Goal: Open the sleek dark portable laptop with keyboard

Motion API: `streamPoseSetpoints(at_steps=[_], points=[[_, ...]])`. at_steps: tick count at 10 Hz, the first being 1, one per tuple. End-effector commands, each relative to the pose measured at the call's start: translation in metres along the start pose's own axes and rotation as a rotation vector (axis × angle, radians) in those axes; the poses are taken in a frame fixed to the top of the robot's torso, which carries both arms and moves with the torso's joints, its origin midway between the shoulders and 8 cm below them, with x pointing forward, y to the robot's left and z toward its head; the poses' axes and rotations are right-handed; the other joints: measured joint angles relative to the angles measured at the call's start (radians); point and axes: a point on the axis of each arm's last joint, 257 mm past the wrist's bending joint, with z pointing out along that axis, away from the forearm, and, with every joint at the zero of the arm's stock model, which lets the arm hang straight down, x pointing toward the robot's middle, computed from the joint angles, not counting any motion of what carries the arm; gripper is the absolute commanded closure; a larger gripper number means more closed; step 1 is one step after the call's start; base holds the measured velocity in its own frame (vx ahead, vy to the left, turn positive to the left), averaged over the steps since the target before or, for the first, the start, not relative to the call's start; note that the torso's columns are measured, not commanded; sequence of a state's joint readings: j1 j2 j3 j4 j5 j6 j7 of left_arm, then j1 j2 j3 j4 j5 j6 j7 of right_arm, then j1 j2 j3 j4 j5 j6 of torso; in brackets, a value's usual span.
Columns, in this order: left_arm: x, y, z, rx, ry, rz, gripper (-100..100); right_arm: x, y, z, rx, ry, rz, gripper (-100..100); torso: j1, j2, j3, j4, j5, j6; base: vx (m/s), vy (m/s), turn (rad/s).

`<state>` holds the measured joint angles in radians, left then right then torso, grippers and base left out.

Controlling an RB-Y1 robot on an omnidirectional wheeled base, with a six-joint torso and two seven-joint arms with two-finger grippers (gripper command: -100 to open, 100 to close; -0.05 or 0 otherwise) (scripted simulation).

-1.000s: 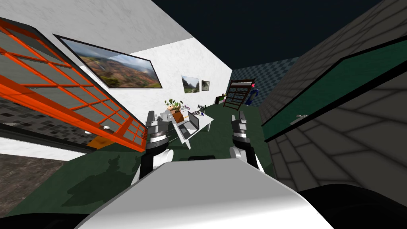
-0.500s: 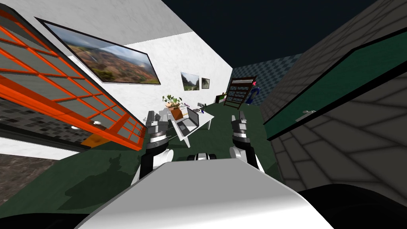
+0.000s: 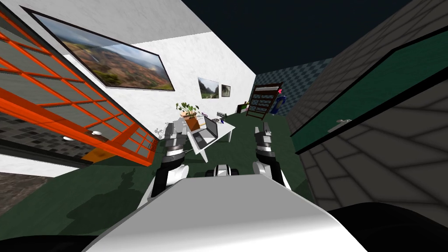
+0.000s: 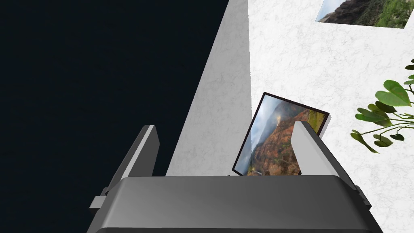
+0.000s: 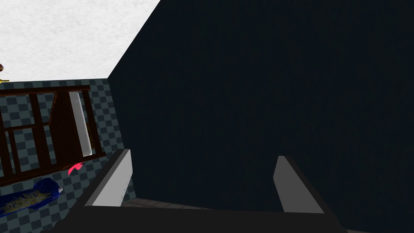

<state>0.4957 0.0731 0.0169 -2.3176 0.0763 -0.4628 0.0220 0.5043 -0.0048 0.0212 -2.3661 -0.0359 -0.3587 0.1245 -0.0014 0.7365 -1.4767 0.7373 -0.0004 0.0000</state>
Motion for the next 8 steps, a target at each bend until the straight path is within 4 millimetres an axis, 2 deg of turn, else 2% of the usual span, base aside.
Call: streamPoseSetpoints(at_steps=[1, 4, 6, 8], points=[[-0.007, 0.022, -0.002, -0.041, 0.025, -0.008, -100, 0.0, 0.0, 0.0, 0.0, 0.0, 0.0, 0, 0.0, 0.0, 0.0, 0.0, 0.0, 0.0, 0.072, -0.098, -0.011], [-0.026, 0.052, -0.005, -0.094, 0.014, -0.029, -100, 0.0, 0.0, 0.0, 0.0, 0.0, 0.0, 0, 0.002, 0.0, 0.0, 0.0, 0.0, 0.0, 0.088, -0.107, -0.012], [-0.034, 0.062, -0.007, -0.112, 0.004, -0.039, -100, 0.0, 0.0, 0.0, 0.0, 0.0, 0.0, 0, 0.001, 0.002, 0.001, 0.001, 0.0, 0.0, 0.064, -0.104, -0.006], [-0.052, 0.082, -0.01, -0.145, -0.023, -0.06, -100, 0.0, 0.0, 0.0, 0.0, 0.0, 0.0, 0, 0.003, 0.004, 0.002, 0.001, 0.001, 0.0, 0.046, -0.098, -0.011]])
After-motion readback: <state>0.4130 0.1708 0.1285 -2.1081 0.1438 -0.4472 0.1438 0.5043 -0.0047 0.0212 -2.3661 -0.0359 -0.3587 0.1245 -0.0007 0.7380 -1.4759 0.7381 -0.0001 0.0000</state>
